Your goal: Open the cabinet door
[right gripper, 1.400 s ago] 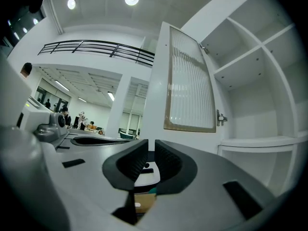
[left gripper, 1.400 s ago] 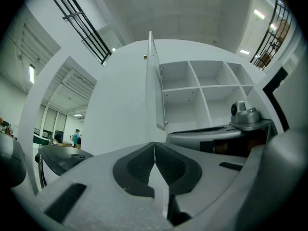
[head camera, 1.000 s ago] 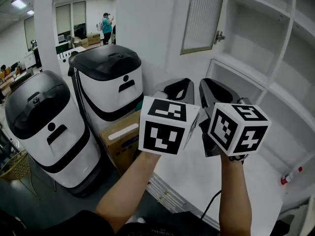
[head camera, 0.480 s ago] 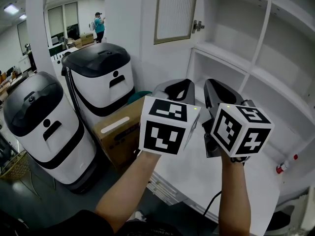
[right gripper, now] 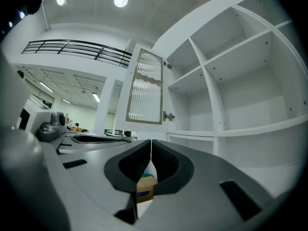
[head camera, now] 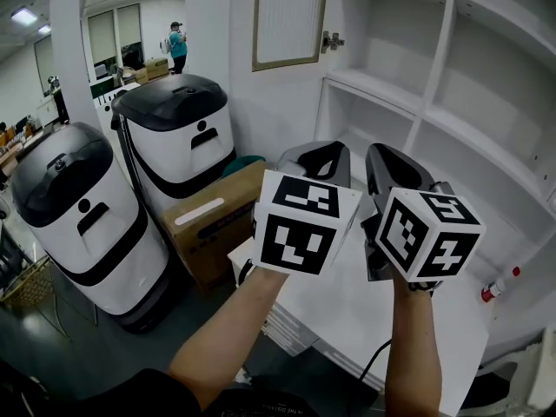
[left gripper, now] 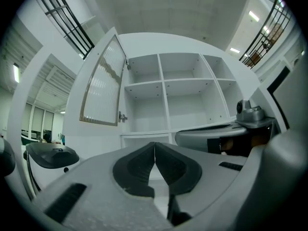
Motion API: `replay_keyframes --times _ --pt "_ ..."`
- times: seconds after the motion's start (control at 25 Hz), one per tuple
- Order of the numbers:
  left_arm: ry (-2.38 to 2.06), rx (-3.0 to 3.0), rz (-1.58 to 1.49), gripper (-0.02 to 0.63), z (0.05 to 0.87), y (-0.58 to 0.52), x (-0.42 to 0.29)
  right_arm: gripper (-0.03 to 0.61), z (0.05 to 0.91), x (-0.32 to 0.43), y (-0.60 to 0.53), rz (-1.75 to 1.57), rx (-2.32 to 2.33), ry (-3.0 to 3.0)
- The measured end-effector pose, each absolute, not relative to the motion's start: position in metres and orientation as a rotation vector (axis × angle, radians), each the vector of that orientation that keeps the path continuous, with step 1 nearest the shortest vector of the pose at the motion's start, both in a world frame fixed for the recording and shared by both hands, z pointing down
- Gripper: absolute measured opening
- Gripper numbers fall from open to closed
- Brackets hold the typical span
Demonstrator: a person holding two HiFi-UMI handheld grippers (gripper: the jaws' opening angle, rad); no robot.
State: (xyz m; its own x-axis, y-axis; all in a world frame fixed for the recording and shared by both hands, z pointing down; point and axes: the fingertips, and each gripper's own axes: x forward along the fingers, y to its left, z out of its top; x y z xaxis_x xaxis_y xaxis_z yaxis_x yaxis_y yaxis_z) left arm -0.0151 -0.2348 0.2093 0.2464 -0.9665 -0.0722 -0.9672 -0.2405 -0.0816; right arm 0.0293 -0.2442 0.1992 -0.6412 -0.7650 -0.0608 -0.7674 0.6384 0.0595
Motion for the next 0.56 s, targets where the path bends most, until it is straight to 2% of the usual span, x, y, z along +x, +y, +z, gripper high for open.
replay_keyframes --times 0.56 --pt "1.887 -2.372 -0.007 0.015 0.210 -0.213 0.007 0.023 0.202 0.050 -0.223 0.106 -1.282 2.827"
